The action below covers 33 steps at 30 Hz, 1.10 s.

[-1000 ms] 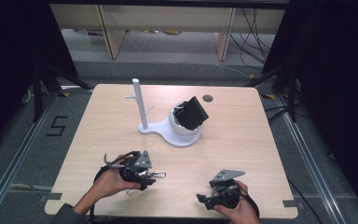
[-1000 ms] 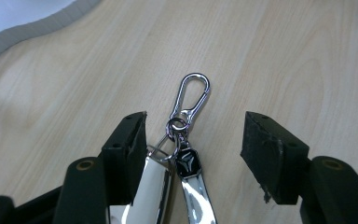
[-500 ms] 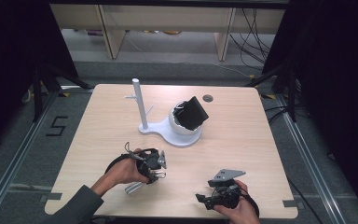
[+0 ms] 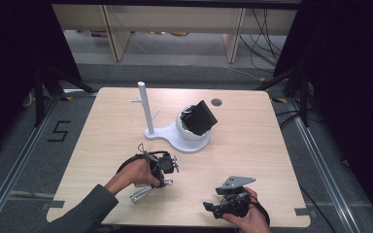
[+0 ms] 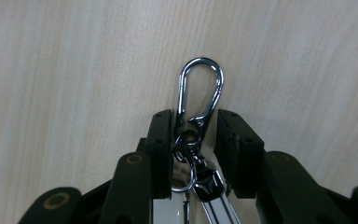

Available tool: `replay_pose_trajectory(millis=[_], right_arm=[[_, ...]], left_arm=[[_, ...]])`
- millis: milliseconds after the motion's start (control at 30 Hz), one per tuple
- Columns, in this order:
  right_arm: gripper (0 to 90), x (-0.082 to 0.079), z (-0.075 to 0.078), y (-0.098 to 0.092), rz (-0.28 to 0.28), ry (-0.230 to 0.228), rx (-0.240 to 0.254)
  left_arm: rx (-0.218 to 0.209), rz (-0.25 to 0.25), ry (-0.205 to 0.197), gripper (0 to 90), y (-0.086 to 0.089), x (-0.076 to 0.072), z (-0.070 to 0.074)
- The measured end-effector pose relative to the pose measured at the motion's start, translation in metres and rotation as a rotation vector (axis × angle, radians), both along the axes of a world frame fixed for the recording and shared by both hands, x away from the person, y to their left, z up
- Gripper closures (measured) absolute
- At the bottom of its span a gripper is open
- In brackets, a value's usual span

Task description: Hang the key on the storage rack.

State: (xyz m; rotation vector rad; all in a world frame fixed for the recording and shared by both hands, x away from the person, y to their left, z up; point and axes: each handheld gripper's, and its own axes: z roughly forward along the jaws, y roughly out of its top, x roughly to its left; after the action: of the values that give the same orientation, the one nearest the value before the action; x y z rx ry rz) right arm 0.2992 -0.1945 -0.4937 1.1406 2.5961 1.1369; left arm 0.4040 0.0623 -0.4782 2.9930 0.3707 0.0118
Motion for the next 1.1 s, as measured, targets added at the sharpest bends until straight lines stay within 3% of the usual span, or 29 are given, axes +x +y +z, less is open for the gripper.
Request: replay_pose_trajectory(millis=[133, 333, 467, 600, 767, 900, 1100], right_arm=[[28.8, 0.0, 0.0, 0.001, 0.006, -0.003, 0.001], [28.9, 0.0, 0.001, 0.0, 0.005, 0.001, 0.002], [29.3, -0.001, 0.0, 0.001, 0.011, -0.006, 0.004], [29.8, 0.0, 0.001, 0.0, 0.004, -0.008, 0.01], [29.9, 0.0, 0.001, -0.001, 0.006, -0.01, 0.012], [30.0, -0.001, 0.001, 0.0, 0.007, 0.001, 0.009], [30.3, 0.0, 0.0, 0.0, 0.005, -0.006, 0.014]], left_arm=[[0.052, 0.011, 0.02, 71.4, -0.002, 0.004, 0.0], [0.061, 0.029, 0.036, 74.5, -0.002, 0.006, 0.0], [0.068, 0.009, 0.031, 74.9, -0.002, 0.005, 0.0], [0.046, -0.004, 0.036, 75.1, 0.0, 0.005, 0.001], [0.009, 0.017, 0.027, 75.2, 0.006, 0.006, 0.008], [0.001, 0.057, 0.027, 75.2, 0.014, 0.009, 0.019], [-0.029, 0.104, -0.015, 75.1, 0.031, 0.014, 0.044]])
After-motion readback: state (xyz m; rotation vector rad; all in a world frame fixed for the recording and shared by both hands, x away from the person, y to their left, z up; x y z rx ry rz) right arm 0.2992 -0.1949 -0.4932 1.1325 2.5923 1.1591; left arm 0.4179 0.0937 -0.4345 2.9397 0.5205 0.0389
